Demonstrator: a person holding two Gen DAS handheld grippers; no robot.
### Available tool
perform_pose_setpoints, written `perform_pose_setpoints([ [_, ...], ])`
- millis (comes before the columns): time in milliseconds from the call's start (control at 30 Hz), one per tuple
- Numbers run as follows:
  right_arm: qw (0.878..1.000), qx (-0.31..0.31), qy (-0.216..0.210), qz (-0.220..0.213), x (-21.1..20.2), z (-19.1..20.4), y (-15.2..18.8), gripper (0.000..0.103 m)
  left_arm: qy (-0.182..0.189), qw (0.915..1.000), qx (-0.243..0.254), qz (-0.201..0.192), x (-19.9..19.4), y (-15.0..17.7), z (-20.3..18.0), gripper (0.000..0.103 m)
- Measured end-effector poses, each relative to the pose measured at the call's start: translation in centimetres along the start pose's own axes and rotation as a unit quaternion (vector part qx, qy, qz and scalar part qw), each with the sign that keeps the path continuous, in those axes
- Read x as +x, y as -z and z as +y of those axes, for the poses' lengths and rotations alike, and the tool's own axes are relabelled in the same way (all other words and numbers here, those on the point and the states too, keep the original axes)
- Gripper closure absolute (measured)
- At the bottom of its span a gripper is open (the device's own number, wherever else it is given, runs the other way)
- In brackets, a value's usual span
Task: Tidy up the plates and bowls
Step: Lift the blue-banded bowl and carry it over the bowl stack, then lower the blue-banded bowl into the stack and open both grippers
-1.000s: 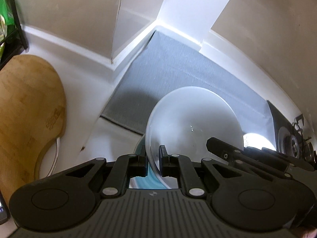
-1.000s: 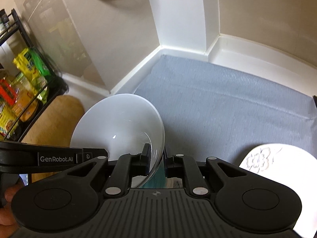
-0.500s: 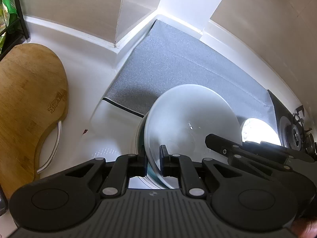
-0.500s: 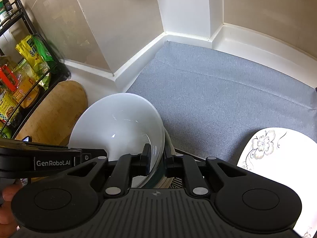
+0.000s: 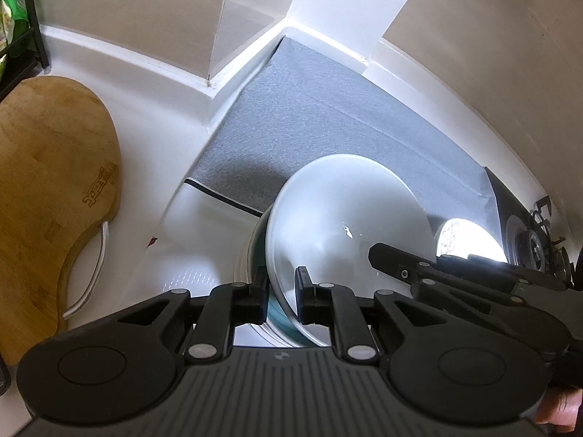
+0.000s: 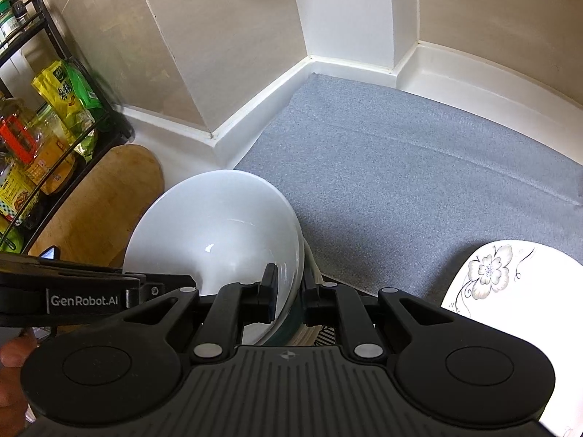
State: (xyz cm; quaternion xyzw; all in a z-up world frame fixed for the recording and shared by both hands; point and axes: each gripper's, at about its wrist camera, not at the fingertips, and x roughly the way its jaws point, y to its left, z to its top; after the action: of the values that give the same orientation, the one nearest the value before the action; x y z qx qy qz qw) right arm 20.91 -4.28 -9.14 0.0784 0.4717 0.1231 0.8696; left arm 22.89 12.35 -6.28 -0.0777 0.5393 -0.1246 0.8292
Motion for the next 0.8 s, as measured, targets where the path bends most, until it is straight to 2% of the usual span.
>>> perform_pose_setpoints([
  [167,1.0,-0.001,0.004,0.004,0.2,0.3,-0.2,0.09,0.003,1.0,-0.003,0.008,0.1,-0.4,0.1,0.086],
  [433,1.0,0.003,0.004,0.015,0.6,0.5,-0.6,0.088,0.025,0.9992,-0.018,0.024,0.0,-1.0,0.4,0.07],
  [667,1.0,0.0,0.004,0.022,0.7,0.6,-1.0,0.085,0.037,0.9986,-0.028,0.027,-0.6,-1.3,0.7,0.061],
  [800,1.0,0.001,-0.004,0.02,0.5,0.6,-1.2,0.079,0.029,0.9994,-0.018,0.006,-1.4,-1.4,0.3,0.04],
])
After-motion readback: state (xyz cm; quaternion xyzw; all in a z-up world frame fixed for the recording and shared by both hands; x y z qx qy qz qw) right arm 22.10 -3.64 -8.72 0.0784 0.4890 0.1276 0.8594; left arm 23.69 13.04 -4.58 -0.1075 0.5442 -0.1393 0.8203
